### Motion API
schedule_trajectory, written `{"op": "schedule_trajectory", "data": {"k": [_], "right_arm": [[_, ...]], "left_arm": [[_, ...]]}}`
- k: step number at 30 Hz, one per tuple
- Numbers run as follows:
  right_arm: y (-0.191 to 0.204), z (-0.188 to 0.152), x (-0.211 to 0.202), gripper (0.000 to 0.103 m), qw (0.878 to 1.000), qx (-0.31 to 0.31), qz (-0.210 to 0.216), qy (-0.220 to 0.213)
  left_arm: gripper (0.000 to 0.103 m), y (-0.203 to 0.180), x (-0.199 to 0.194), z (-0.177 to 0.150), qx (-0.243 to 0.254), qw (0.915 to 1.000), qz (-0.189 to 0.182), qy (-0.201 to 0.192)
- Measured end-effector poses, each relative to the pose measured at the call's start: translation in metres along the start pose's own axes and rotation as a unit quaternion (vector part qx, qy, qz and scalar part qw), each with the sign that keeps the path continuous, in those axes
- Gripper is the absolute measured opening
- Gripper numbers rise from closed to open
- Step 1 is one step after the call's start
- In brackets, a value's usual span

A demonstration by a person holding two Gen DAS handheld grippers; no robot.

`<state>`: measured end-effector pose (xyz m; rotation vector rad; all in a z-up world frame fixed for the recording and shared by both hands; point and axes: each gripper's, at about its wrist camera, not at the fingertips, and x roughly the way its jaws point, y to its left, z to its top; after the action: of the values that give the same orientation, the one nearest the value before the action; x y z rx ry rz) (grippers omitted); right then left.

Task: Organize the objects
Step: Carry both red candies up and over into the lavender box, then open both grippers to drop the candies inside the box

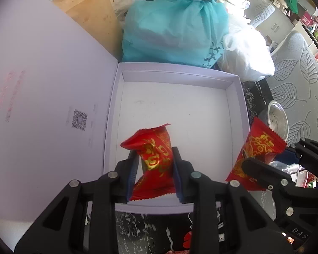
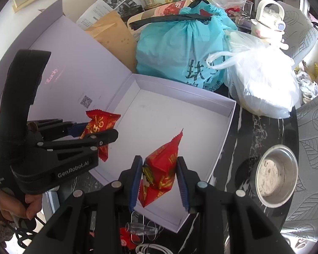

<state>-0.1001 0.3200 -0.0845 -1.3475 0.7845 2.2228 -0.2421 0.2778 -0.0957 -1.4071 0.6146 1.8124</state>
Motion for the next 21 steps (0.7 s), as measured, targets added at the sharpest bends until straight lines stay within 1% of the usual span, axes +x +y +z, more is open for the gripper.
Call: {"op": "schedule_trajectory", "data": {"k": [4, 13, 21], "right_arm": [[-0.004, 0.014, 0.006, 0.032, 1.0, 0.007, 0.0, -0.006], [-0.011, 0.046, 0.021, 0.032, 0.999, 0.02, -0.018, -0.024], [-0.022, 0.06, 0.044, 0.032, 0.999, 0.035, -0.036, -0.01]], "left_arm": [[0.028, 0.001, 0.007, 0.009, 0.0, 1.0, 0.005, 0.004], [0.028, 0.0, 0.02, 0.037, 0.008, 0.9999, 0.006, -0.004], [0.029, 0.01, 0.046, 0.057, -0.001, 0.9999, 0.014, 0.004]]}}
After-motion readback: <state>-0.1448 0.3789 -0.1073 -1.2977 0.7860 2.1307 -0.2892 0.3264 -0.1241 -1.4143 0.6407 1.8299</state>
